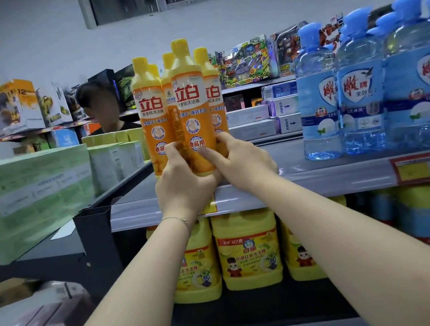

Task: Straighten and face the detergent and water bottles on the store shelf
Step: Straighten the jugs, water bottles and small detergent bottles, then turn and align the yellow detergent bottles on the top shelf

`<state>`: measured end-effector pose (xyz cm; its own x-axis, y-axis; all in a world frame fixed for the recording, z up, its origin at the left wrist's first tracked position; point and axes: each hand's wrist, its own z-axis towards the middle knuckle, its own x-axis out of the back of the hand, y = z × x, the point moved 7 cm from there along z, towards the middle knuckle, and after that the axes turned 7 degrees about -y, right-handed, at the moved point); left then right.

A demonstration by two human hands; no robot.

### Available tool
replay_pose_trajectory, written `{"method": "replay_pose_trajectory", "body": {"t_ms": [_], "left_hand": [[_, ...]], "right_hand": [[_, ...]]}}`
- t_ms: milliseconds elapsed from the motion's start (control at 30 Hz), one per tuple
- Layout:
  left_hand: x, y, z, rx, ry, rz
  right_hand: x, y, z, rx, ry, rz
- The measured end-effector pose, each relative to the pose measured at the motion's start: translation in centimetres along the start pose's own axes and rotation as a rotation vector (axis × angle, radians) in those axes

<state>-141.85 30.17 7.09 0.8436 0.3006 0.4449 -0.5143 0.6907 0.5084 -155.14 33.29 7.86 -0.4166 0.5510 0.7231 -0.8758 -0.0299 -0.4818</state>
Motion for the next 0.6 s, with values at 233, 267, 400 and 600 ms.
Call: {"method": "replay_pose_trajectory", "body": {"t_ms": [233, 267, 400, 600], "left_hand": [[-0.1, -0.8, 0.3, 0.069, 0.029, 0.015], [-0.1, -0.8, 0.3, 0.07, 0.029, 0.017], [0.0, -0.8, 0.2, 0.069, 0.053, 0.009], [0.4, -0.9, 0.2, 0.076, 0.102, 0.007]], "right_hand": [[-0.1, -0.1, 0.4, -0.045, -0.052, 0.031], [-0.1, -0.1, 0.3, -0.045, -0.054, 0.028], [0.1, -0.4, -0.1, -0.027, -0.058, -0.012], [-0.5, -1.1, -0.5, 0.057, -0.091, -0.142]]}}
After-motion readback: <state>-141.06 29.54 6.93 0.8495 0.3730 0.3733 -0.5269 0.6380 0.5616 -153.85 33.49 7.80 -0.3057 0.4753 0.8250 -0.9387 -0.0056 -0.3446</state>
